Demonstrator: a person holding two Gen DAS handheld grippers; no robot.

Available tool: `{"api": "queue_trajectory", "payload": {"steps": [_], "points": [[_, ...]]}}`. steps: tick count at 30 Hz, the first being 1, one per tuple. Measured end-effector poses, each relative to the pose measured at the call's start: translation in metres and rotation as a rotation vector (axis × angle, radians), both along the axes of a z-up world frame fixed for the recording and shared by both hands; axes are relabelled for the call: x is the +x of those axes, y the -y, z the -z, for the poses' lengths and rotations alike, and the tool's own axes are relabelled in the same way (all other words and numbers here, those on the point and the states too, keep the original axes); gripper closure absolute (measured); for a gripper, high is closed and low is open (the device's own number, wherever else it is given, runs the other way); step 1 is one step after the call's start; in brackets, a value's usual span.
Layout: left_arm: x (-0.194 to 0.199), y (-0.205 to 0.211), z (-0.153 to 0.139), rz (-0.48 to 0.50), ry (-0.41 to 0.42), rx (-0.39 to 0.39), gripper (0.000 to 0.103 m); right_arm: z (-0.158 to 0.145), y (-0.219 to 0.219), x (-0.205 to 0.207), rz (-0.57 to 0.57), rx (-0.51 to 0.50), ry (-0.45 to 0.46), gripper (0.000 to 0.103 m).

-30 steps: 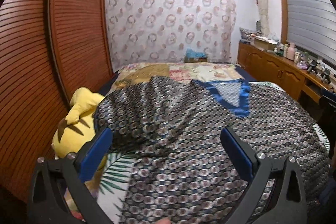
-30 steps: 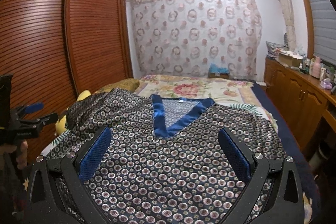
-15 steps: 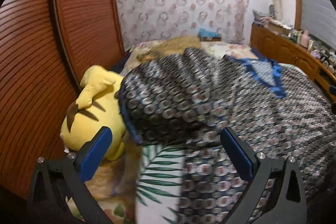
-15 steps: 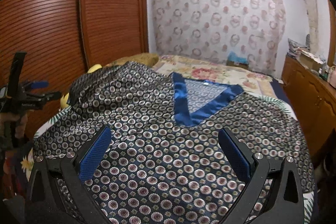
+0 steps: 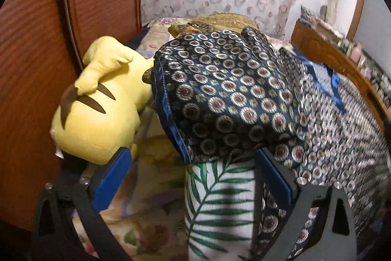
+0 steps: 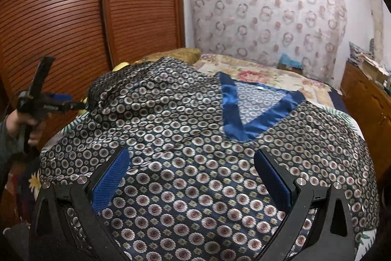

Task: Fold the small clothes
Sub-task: 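Grasp the sleeve of the navy pajama top with the left gripper and lift it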

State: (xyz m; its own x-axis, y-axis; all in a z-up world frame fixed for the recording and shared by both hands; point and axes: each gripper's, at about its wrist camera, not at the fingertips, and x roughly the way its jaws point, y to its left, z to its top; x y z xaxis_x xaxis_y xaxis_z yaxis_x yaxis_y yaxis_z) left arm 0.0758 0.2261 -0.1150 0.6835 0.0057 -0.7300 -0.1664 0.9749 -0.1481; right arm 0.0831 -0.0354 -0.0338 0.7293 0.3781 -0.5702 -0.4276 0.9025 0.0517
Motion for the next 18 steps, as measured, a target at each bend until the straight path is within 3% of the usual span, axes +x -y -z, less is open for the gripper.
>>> {"api": "queue_trajectory", "payload": {"steps": [9, 12, 15, 18], "points": [[0.015, -0.027, 0.010, -0.005, 0.051, -0.196, 0.014, 0.006, -0.028, 0.008, -0.065, -0.003, -0.030, 0.000], [0.017, -0.039, 0.012, -0.013, 0.091, -0.273, 0.022, 0.010, -0.032, 0.008, -0.075, -0.010, -0.041, 0.000], [0.020, -0.047, 0.013, -0.013, 0.113, -0.328, 0.033, 0.013, -0.034, 0.009, -0.075, -0.012, -0.053, 0.000], [0.019, -0.048, 0.013, -0.005, 0.118, -0.348, 0.061, 0.014, -0.032, 0.010, -0.069, -0.010, -0.060, 0.000]]}}
